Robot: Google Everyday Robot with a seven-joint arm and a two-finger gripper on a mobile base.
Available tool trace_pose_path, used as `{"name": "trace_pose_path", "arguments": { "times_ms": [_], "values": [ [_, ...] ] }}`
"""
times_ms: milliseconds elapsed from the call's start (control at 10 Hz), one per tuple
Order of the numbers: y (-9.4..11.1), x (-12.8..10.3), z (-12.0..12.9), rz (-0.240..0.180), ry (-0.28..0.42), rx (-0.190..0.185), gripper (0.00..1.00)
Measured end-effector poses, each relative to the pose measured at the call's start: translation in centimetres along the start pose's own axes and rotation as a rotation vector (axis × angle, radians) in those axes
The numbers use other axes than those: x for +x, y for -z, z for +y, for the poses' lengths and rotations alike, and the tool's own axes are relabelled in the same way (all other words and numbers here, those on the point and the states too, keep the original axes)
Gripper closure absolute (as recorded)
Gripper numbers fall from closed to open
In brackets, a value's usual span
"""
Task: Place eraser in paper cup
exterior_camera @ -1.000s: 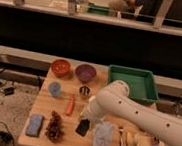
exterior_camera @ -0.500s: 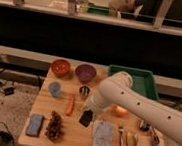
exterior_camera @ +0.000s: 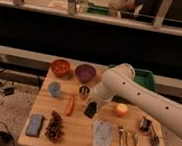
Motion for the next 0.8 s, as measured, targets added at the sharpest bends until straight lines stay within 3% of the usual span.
{"name": "trace_pose_path", "arguments": {
  "times_ms": [800],
  "values": [
    [0.0, 2.1, -1.2, 0.018, -0.047, -0.008, 0.94]
  ]
}}
